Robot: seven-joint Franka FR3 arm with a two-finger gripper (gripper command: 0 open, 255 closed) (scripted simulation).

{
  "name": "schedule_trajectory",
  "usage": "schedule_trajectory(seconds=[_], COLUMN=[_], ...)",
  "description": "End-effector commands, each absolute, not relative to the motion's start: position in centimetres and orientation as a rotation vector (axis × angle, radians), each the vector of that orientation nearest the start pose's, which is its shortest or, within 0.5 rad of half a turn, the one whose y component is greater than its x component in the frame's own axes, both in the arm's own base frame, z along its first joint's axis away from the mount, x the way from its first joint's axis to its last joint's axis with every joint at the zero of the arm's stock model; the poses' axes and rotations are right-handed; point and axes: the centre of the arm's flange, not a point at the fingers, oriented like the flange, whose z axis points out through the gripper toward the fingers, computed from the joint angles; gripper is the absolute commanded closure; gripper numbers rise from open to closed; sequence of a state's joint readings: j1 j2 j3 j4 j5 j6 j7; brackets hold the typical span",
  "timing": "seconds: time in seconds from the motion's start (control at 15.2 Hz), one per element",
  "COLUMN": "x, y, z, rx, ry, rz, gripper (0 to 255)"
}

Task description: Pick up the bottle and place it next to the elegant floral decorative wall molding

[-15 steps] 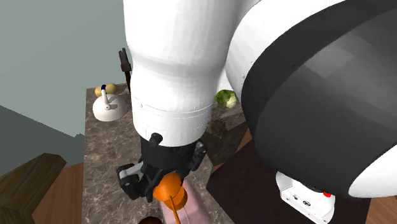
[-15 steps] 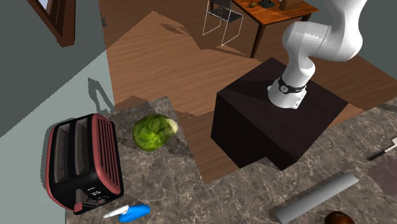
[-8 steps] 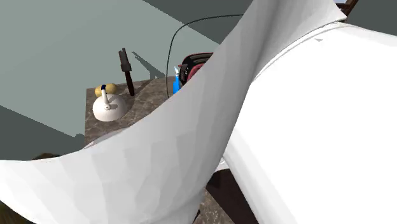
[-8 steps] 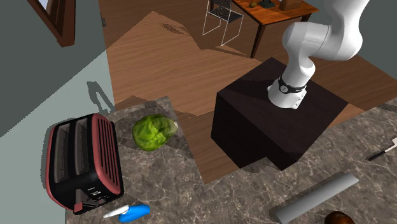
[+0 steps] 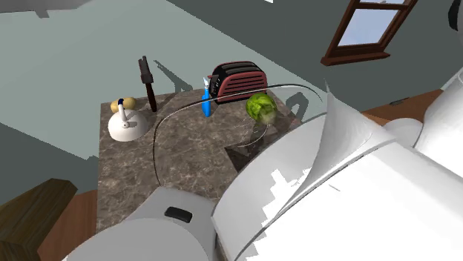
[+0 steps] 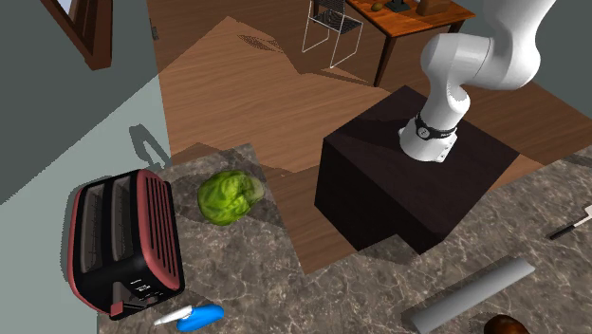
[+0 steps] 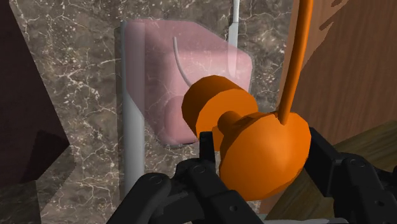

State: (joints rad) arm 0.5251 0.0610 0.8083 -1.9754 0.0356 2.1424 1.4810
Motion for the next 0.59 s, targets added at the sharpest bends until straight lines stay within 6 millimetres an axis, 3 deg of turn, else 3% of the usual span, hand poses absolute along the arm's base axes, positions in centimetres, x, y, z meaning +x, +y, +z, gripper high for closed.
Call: schedule_trajectory(seconds=[0.0,0.53], x=[13.9,13.9], y=[56.1,56.1], z=[44.8,40.6], rx=[-2.994,-2.994], ry=[0.253,0.253], rz=[0.081,0.081], gripper=[255,255])
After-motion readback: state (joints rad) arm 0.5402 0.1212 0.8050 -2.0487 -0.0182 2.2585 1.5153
